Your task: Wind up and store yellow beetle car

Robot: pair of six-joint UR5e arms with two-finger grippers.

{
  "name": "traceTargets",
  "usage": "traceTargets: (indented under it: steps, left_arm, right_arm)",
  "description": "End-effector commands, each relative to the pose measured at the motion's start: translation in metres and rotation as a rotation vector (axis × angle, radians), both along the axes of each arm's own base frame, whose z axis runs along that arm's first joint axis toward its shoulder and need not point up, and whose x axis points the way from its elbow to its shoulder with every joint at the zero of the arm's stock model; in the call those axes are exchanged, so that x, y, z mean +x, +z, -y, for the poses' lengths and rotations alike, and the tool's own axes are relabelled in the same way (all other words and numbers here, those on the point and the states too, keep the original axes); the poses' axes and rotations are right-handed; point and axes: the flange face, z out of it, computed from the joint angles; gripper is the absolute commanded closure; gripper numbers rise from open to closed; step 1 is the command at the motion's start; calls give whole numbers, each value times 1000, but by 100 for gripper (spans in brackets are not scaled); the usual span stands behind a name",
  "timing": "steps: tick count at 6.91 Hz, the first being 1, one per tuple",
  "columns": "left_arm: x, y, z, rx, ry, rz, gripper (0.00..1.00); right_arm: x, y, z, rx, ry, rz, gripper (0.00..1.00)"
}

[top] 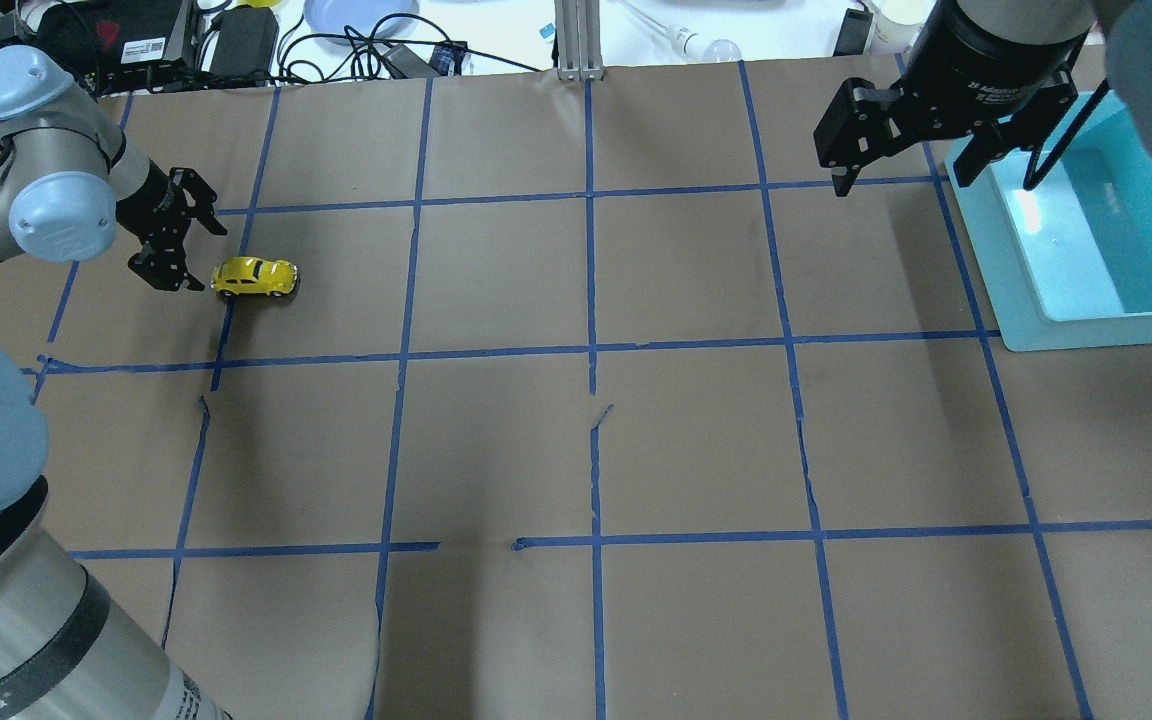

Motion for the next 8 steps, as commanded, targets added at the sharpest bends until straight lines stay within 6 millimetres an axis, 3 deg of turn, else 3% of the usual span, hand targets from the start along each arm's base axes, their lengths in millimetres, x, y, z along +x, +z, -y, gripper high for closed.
traceTargets:
  steps: [1,4,8]
  left_arm:
    - [-23,27,-1,-26,-38,13,2]
    - [-95,79,-7,-31,-169,115,2]
    - [-106,139,-27,-17,-340,121,2]
  right_arm:
    - [-1,0,0,0,-2,0,0]
    - [-1,0,0,0,-2,0,0]
    - [-2,0,1,-1,-2,0,0]
